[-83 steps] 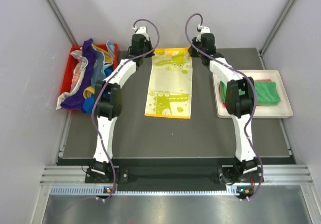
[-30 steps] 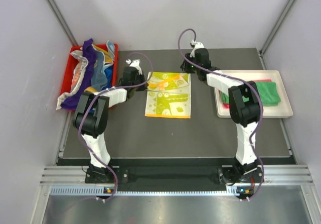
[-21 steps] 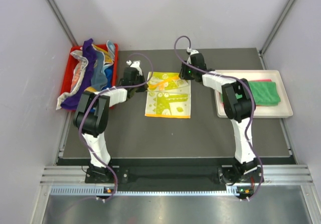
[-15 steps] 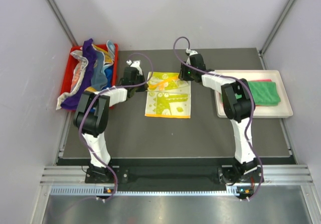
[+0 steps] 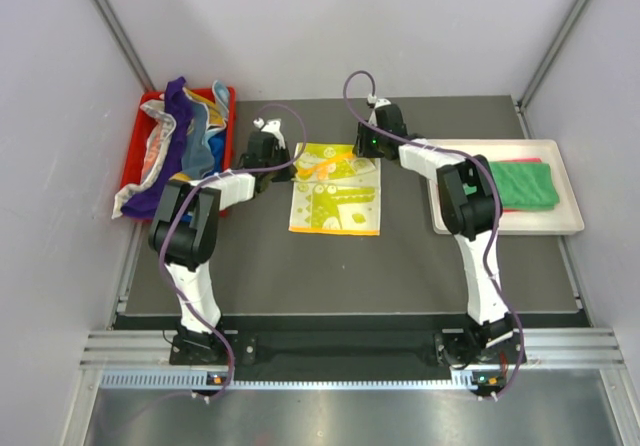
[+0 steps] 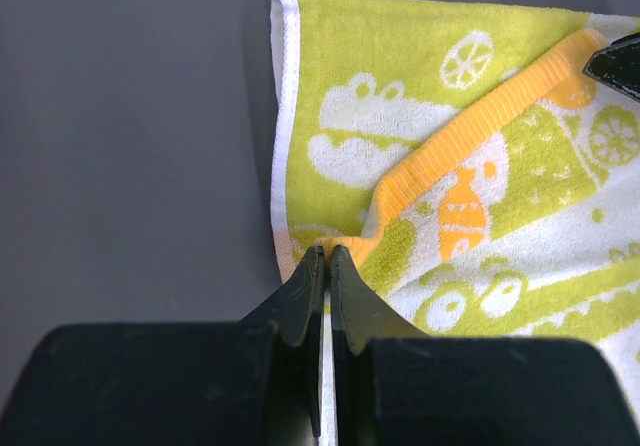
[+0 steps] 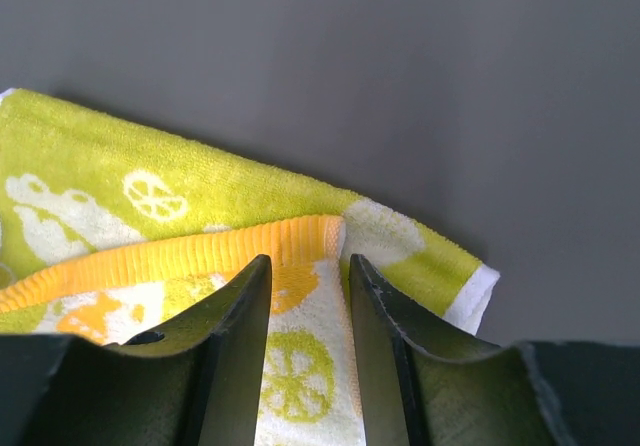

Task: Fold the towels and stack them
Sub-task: Fold the towel

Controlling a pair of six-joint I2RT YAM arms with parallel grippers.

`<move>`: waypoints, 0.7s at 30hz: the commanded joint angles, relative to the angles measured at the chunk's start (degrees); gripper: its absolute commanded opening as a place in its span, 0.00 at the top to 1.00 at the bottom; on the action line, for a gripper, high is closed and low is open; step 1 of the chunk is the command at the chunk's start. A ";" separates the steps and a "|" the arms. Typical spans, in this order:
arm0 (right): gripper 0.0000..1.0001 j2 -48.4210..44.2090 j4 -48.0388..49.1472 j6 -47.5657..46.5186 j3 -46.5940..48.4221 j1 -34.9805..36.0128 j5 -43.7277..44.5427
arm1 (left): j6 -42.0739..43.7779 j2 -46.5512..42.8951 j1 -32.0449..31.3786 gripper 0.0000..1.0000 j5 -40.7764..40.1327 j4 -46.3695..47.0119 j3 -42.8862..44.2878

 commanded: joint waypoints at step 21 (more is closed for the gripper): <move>1.00 -2.99 2.40 -0.01 0.39 0.63 0.79 | 0.96 0.27 -0.32 0.96 0.09 0.13 4.08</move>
